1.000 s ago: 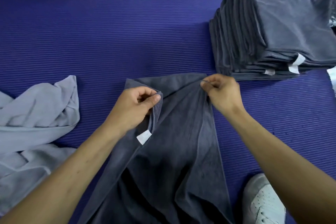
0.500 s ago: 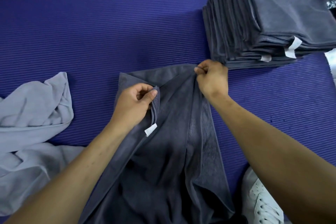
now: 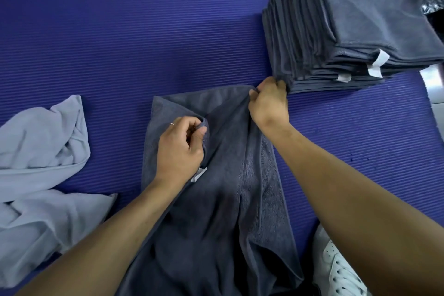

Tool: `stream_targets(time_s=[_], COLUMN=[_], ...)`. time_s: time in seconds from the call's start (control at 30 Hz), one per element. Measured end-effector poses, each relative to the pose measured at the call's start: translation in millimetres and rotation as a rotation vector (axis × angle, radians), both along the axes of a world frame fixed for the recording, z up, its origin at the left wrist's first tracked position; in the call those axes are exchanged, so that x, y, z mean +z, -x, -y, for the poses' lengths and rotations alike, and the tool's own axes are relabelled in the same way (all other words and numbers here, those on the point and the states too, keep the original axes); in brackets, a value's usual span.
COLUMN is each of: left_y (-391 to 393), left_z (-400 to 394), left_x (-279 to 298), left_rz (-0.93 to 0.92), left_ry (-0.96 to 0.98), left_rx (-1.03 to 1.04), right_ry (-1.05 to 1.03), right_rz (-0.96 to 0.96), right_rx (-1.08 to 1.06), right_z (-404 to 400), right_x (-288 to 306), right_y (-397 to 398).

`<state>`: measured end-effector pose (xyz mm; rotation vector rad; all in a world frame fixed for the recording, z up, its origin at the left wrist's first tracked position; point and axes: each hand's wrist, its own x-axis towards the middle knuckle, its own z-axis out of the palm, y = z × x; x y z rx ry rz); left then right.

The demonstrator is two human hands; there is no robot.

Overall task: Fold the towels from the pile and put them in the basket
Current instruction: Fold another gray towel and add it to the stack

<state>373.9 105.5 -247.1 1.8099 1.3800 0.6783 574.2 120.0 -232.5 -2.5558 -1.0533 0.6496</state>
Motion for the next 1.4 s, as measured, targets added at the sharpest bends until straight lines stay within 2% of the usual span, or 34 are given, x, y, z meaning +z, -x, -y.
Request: stream_targets(time_s=[0.17,0.27,0.43,0.57,0.73,0.87,1.03,1.1,1.17,1.2,1.23,1.27,1.33,1.37,1.4], left_y=[2,1,2,14,43,77,108,116,126,131,136,140,147,148,149], left_z=[-3,-3,-15,-28,-4,22,50,63,80,88,95,104,119,125,131], left_x=[-2,2,18,59,156,236,324,355,380,386,388,386,381,384,391], left_rz=[0.001,0.029,0.002,-0.048,-0.194,-0.177,-0.278,-0.146,0.128,0.205,0.165,0.033,-0.152,-0.124,-0.056], left_ry=[-0.001,0.053,0.257,0.547,0.368,0.323,0.297,0.203,0.015,-0.064,-0.107,-0.091,-0.029,-0.025,-0.044], left_rx=[0.015,0.053,0.059,-0.027,-0.143,-0.073,-0.092,0.003,0.202,0.255,0.245,0.196,0.139,0.158,0.184], right_ry=[-0.049,-0.054,-0.009,0.023,0.025,0.035,0.042,-0.140,-0.501,-0.678,-0.764,-0.720,-0.396,-0.265,-0.226], right_rz=[0.118,0.061,-0.085,-0.199,-0.262,-0.282,-0.275,-0.282,-0.305,-0.260,-0.167,-0.048,0.091,0.097,0.087], right_rx=[0.076,0.148,0.376,0.351,0.400,0.462,0.521,0.458,0.306,0.240,0.218,0.261,0.398,0.435,0.449], right_z=[9,12,27,52,75,99,134,150,168,177,187,197,215,221,227], right_x=[0,13,73,121,185,256,343,375,397,404,406,405,395,390,389], right_y=[6,-2,-8,5,31,54,73,75,77,78,78,79,82,83,84])
